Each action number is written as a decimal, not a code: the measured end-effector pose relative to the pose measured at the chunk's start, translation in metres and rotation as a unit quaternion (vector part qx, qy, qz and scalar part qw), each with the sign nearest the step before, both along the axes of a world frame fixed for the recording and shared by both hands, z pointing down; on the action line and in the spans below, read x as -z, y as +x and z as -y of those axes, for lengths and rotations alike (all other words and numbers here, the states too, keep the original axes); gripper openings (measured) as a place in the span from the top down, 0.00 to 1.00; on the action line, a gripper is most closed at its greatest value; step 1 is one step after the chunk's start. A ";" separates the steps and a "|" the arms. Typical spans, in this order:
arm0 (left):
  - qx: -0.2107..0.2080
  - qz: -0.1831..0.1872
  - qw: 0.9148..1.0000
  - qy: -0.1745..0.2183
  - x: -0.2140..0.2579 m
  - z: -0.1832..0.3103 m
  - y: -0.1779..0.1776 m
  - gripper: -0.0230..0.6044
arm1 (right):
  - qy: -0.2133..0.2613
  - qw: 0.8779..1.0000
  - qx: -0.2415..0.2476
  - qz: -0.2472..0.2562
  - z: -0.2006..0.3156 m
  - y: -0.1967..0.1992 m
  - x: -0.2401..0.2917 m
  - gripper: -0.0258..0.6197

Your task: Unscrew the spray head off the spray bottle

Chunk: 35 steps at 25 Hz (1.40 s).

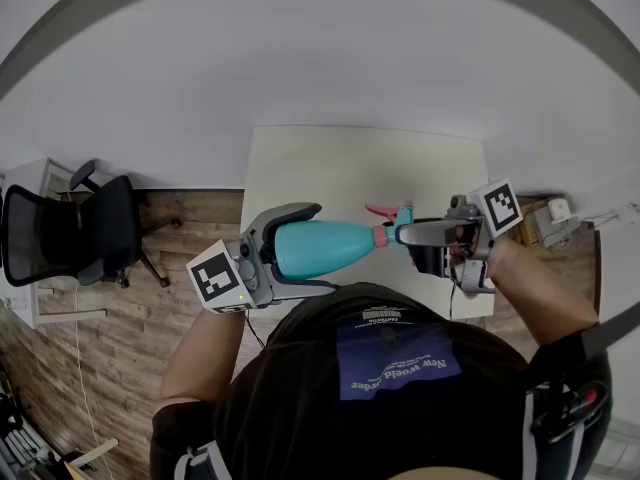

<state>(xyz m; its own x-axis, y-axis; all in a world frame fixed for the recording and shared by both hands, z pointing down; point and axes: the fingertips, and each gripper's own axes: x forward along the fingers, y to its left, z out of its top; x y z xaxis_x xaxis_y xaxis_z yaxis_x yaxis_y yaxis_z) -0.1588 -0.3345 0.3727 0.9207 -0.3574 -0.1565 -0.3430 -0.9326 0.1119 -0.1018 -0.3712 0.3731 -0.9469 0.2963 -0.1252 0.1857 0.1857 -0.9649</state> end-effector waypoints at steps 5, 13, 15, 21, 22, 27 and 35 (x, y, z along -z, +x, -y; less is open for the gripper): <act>0.004 0.039 0.999 0.020 0.002 -0.002 0.004 0.17 | 0.009 1.000 0.019 -0.021 -0.009 -0.016 -0.004 0.53; 0.011 0.049 0.999 0.021 -0.003 -0.008 0.000 0.17 | 0.044 0.998 0.010 -0.047 -0.012 -0.021 -0.016 0.75; 0.009 0.041 0.999 0.011 -0.004 -0.010 0.007 0.17 | 0.079 0.995 0.008 -0.054 -0.013 -0.012 -0.021 0.75; -0.020 -0.029 0.997 -0.068 -0.009 -0.005 0.009 0.17 | 0.234 0.970 0.016 -0.059 -0.014 -0.004 -0.019 0.76; -0.026 -0.044 0.995 -0.088 -0.010 -0.004 0.009 0.17 | 0.265 0.962 0.020 -0.057 -0.015 -0.004 -0.017 0.76; -0.055 -0.110 0.978 -0.169 -0.013 -0.001 0.008 0.17 | 0.413 0.909 0.037 -0.037 -0.022 -0.004 -0.008 0.76; -0.096 -0.186 0.938 -0.276 -0.020 0.004 0.007 0.17 | 0.590 0.803 0.078 -0.014 -0.034 -0.003 0.002 0.76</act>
<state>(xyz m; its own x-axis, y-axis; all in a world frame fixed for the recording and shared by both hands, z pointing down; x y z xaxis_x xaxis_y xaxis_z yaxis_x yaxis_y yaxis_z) -0.1515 -0.3387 0.3922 0.8946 -0.3118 -0.3200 -0.0157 -0.7376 0.6750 -0.1050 -0.3373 0.3712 -0.8838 0.3084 0.3518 0.2767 0.9509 -0.1387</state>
